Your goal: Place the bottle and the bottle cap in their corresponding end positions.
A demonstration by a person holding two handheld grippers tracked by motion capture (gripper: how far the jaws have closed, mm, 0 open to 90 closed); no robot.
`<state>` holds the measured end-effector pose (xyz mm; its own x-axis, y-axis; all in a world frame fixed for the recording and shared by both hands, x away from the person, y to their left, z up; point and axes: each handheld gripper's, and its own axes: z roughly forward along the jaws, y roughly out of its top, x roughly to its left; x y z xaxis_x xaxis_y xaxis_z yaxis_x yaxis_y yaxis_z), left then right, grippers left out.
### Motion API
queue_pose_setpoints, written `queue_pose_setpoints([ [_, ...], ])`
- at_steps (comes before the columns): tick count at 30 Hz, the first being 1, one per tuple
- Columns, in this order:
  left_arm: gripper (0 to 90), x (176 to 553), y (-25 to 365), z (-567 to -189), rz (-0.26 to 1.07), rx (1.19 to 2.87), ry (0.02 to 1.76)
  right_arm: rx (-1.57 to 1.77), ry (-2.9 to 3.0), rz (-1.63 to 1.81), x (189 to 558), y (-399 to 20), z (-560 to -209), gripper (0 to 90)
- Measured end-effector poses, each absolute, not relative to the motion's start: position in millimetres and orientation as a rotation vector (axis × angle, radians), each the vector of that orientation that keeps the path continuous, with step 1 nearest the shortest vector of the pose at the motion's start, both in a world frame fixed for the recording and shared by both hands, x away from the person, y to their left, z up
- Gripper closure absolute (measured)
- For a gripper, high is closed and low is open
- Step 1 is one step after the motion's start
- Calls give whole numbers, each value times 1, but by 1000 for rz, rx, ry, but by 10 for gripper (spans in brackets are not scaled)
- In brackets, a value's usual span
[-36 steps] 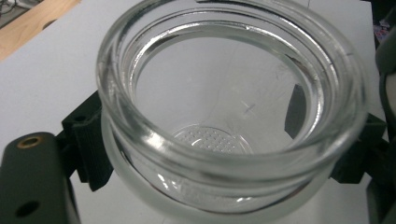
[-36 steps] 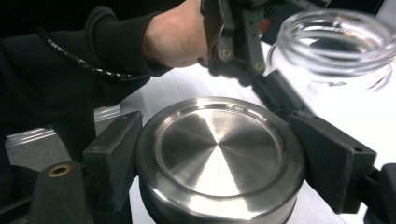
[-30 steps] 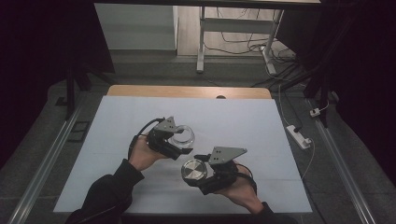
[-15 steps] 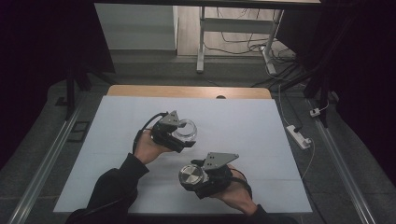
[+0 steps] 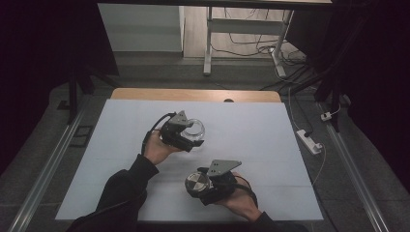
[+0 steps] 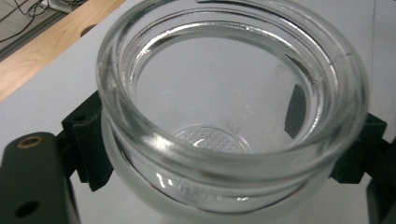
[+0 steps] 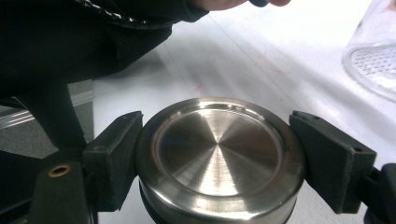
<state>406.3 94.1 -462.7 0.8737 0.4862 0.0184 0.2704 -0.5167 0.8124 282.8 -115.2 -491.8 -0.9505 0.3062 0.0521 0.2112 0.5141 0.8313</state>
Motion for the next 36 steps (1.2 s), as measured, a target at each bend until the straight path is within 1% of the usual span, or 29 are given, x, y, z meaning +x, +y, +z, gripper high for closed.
queue_pose_setpoints([
  [10, 150, 416, 87, -474, 326, 2154, 543, 454, 2666, 1372, 291, -113, -507, 200],
  [22, 150, 427, 84, -492, 322, 2137, 595, 454, 2704, 1299, 298, -106, -526, 200],
  [36, 149, 430, 80, -505, 333, 2156, 606, 448, 2722, 1267, 302, -99, -534, 197],
])
